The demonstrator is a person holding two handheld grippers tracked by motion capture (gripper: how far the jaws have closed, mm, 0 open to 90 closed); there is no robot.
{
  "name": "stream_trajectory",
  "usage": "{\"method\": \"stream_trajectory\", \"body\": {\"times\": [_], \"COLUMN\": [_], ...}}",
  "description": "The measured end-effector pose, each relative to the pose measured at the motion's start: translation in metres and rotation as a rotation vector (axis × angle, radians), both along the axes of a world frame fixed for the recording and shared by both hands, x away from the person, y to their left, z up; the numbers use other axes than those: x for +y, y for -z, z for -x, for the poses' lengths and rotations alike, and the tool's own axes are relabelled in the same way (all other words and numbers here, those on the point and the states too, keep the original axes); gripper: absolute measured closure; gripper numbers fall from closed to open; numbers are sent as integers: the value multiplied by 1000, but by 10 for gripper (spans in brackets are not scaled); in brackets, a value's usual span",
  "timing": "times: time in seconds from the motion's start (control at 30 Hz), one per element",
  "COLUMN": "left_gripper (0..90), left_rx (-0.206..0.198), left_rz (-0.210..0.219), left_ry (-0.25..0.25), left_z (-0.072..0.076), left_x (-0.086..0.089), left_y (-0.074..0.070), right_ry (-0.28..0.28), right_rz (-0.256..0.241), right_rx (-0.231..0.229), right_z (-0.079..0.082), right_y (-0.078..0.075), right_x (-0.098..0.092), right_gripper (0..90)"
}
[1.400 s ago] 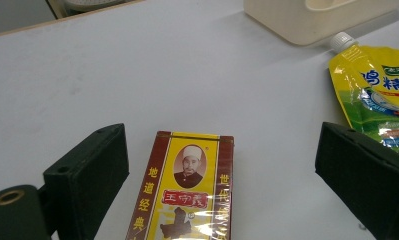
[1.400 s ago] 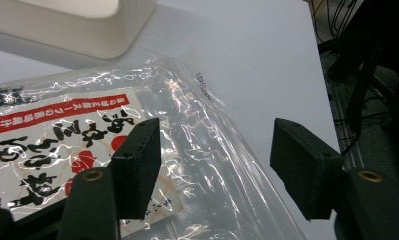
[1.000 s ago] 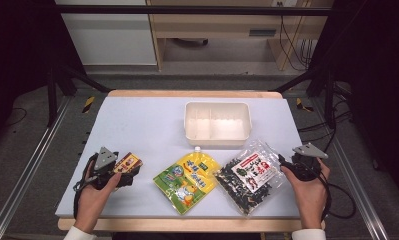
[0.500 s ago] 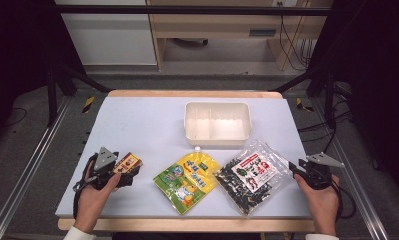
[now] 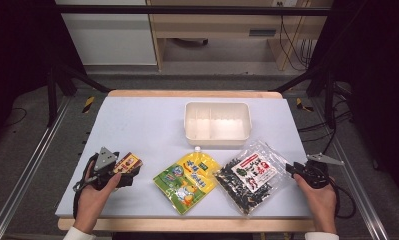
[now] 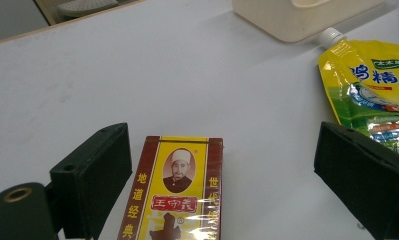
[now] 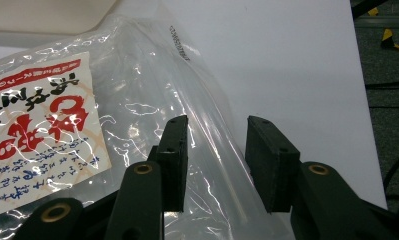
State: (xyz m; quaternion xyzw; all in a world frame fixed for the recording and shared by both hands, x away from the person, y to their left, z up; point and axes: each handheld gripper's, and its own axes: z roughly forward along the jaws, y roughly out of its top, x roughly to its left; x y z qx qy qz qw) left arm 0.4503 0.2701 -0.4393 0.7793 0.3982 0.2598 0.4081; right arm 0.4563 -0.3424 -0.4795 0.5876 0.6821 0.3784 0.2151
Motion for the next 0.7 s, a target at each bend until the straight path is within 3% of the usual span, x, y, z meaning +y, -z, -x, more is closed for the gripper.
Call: {"method": "stream_trajectory", "body": {"times": [0.3, 0.4, 0.53, 0.7], "left_gripper": [80, 81, 80, 86], "left_rx": [-1, 3, 1, 3], "left_rz": [-13, -13, -12, -5], "left_ry": [-2, -4, -3, 4], "left_z": [1, 0, 2, 7], "left_x": [-2, -2, -3, -4], "left_y": [0, 1, 1, 0], "right_ry": [-7, -21, -34, -51], "right_rz": [68, 66, 68, 106], "right_rx": [6, 14, 0, -51], "right_z": [2, 3, 5, 20], "right_y": [-1, -1, -5, -26], "right_x": [3, 4, 4, 5], "right_gripper": [780, 873, 894, 899]}}
